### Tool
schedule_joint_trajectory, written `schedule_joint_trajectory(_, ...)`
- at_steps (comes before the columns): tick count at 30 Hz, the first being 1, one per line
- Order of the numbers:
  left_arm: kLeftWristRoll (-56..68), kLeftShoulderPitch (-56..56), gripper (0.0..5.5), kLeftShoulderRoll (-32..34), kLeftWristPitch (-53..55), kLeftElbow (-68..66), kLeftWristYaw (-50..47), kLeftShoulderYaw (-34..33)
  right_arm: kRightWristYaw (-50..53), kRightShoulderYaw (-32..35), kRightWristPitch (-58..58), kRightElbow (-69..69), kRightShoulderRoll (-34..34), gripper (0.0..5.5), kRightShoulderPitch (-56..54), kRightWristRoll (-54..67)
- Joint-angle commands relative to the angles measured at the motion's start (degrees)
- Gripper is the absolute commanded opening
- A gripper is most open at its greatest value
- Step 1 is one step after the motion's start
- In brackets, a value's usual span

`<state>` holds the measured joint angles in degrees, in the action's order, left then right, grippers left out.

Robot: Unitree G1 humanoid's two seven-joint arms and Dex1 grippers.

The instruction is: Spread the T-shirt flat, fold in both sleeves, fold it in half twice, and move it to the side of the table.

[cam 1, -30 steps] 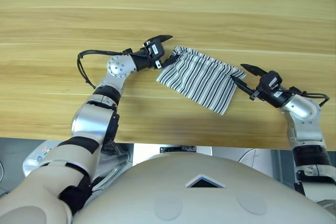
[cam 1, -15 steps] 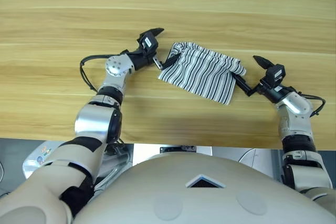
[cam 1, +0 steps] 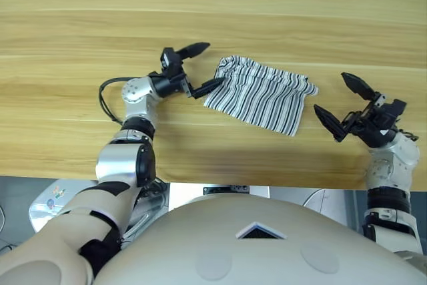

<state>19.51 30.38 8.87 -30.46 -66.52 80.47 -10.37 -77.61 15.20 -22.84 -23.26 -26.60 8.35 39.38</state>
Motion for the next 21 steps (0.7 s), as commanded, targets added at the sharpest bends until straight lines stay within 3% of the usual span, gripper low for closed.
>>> schedule_joint_trajectory(1, 6.07, 1.83, 5.40, 0.55, 5.64, 3.27, 4.73, -4.41, 0.02, 3.08, 1.19, 1.21, 0.63, 5.35, -0.91, 2.13)
schedule_joint_trajectory(2, 7.33, 1.10, 5.21, 0.51, 6.44, 4.71, 6.86, -4.89, 0.66, 3.74, 1.25, 1.87, 0.69, 5.40, -1.14, 2.33)
schedule_joint_trajectory(7, 11.24, -3.73, 4.41, 0.02, 8.84, 15.07, 12.00, -2.92, 6.15, 2.11, 0.08, 11.29, 2.08, 4.49, -0.26, -2.37)
schedule_joint_trajectory(12, 10.64, -7.62, 3.48, -1.46, 7.21, 22.87, 11.74, 0.12, 15.08, -6.25, -0.70, 22.80, 3.80, 3.46, -0.40, -16.18)
schedule_joint_trajectory(21, 7.57, -10.29, 1.84, -3.03, 1.94, 27.57, 8.47, 4.11, 26.20, -18.02, 1.24, 28.23, 2.22, 1.67, -4.54, -36.21)
